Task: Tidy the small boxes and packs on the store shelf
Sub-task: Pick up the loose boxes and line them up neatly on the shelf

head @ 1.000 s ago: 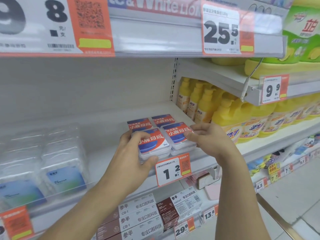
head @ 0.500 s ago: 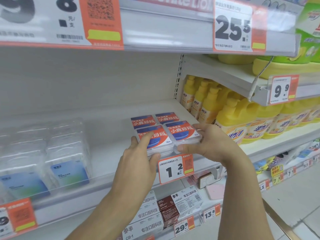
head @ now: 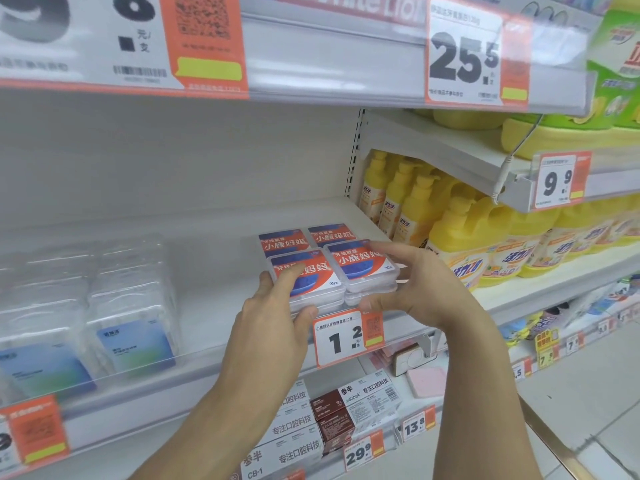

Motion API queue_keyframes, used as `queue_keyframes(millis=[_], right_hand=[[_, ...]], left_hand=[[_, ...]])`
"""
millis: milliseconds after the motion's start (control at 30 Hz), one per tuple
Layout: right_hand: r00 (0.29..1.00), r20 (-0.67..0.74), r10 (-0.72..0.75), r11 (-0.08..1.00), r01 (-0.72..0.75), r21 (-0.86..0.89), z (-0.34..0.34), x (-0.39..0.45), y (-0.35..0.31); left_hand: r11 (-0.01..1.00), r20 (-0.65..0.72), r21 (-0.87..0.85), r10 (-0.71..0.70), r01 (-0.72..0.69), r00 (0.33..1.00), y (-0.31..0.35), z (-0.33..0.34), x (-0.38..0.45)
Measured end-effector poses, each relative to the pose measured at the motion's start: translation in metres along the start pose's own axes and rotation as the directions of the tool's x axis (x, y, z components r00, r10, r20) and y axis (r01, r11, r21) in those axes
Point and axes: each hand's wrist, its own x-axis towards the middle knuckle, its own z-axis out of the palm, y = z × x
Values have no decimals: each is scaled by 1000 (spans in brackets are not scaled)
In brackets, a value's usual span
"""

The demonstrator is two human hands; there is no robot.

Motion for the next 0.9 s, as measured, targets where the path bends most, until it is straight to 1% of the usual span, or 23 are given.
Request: queue_keyframes(millis=[167,300,433,633,900], right_hand=[[999,-50,0,1000,1,23,3,2,6],[996,-78,-32,998,36,49,5,3,11],[998,-52,-22,996,26,82,5,2,11],[998,-46,-43,995,47,85,7,2,10],[998,-53,-46,995,51,90,7,4,12]], left_hand=[[1000,0,-6,4,-4,1000,-1,2,-1],[1000,-10,3,0,0,1000,1,1,-1],[1000,-24,-5,17,-17,1000,-1,2,-1],[999,-34,-17,27,-28,999,-3,4,-1],[996,-38,37,85,-83,996,-14,8,-2]])
